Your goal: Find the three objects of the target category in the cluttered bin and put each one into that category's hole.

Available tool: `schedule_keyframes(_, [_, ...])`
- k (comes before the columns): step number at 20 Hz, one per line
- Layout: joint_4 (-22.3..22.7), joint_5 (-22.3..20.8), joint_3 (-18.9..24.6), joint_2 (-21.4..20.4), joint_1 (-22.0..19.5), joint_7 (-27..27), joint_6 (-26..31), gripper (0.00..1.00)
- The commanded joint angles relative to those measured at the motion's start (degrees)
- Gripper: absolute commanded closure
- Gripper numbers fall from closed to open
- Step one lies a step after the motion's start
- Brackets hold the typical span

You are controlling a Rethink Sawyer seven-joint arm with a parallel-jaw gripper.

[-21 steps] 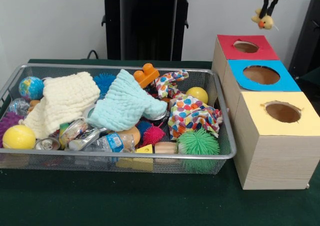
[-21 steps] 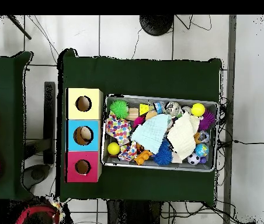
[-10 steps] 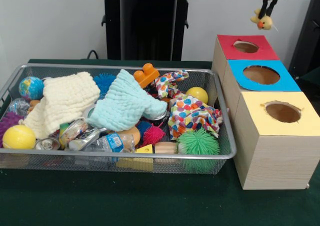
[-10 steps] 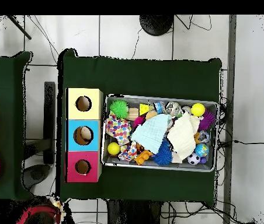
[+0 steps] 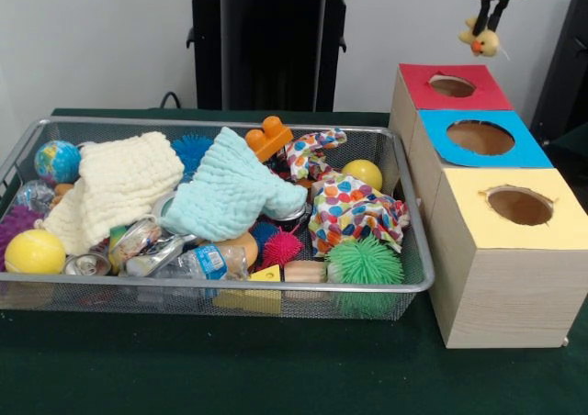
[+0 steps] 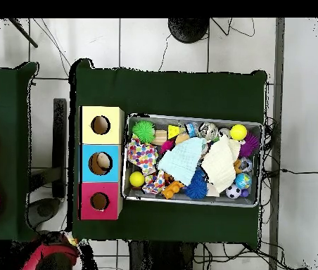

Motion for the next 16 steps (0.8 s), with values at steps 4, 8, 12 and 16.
schedule_keyframes(4, [-1.66,-3.28,0.81,-1.37,-6.82,-4.56,-0.04,1.00])
schedule_keyframes(8, [-2.46,-3.78,1.67,-0.95,-9.61,-5.88,-0.07,1.00])
schedule_keyframes(12, [-2.71,-4.22,2.60,-1.15,-10.98,-6.63,0.01,1.00])
schedule_keyframes(16, [-3.58,-4.55,3.69,-0.59,-12.39,-7.56,0.27,1.00])
